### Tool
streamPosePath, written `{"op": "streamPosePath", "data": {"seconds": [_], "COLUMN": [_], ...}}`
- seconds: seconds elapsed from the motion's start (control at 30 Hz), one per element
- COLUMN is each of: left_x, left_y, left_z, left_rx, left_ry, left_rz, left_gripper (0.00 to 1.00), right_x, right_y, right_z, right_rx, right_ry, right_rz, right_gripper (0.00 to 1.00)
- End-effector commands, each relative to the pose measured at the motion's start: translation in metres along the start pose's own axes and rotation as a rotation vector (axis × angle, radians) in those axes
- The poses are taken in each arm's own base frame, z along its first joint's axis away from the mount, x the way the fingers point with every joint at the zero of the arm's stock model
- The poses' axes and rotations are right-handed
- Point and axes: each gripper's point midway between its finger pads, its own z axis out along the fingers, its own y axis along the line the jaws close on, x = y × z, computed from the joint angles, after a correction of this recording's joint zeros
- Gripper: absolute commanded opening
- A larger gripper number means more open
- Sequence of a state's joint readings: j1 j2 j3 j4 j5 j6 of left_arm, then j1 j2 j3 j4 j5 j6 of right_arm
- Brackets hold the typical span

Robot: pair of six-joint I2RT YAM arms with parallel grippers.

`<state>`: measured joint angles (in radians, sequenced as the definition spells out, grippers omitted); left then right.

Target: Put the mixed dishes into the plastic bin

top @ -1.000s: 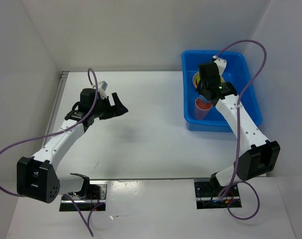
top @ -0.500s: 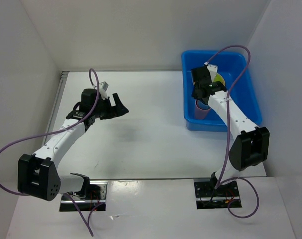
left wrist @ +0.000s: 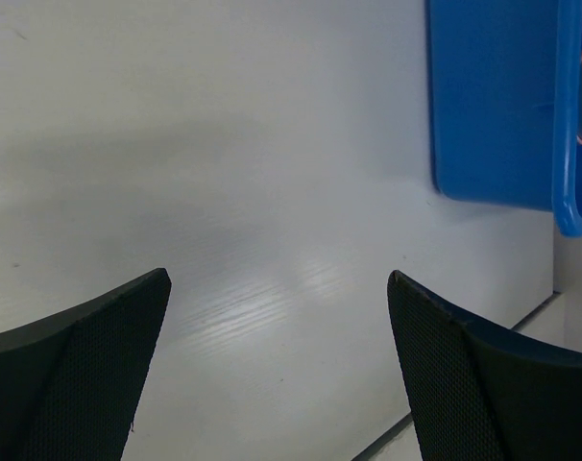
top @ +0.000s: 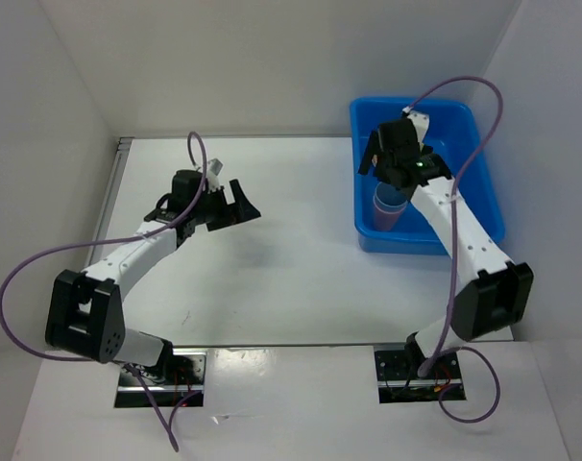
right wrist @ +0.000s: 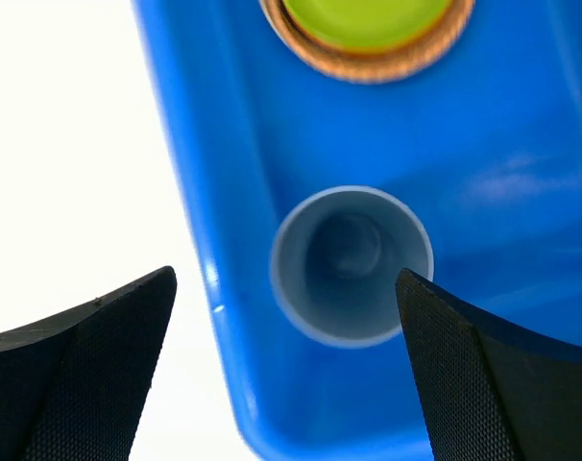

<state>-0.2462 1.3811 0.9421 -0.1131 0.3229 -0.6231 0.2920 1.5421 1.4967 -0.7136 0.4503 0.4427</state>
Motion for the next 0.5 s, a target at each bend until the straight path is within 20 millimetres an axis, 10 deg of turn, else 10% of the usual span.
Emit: {"op": "streamPosePath", "data": {"seconds": [0.0,0.2,0.47], "left_x": [-0.007,0.006,0.030], "left_y": [-0.034,-0.068,-0.094], "left_z": [0.013,0.045,0.099], "left_rx": [0.151,0.275,0.301], "left_ry": [-0.012,0.073,0.168], "left_rz": [-0.018,-0.013,0.021], "left_gripper": [1.00,1.00,1.00], "right_x": [-0.063,-0.082,-0.058], "right_y": [0.002,0.008,-0.002], "right_z": [-0.068,-0.122,-0.127], "right_rx": [-0.144,-0.327,-0.358], "right_ry": [-0.179,-0.295,-0.304], "right_rz": [0.073,0.113,0.147], "right_gripper": [0.99,0.99,0.99]}}
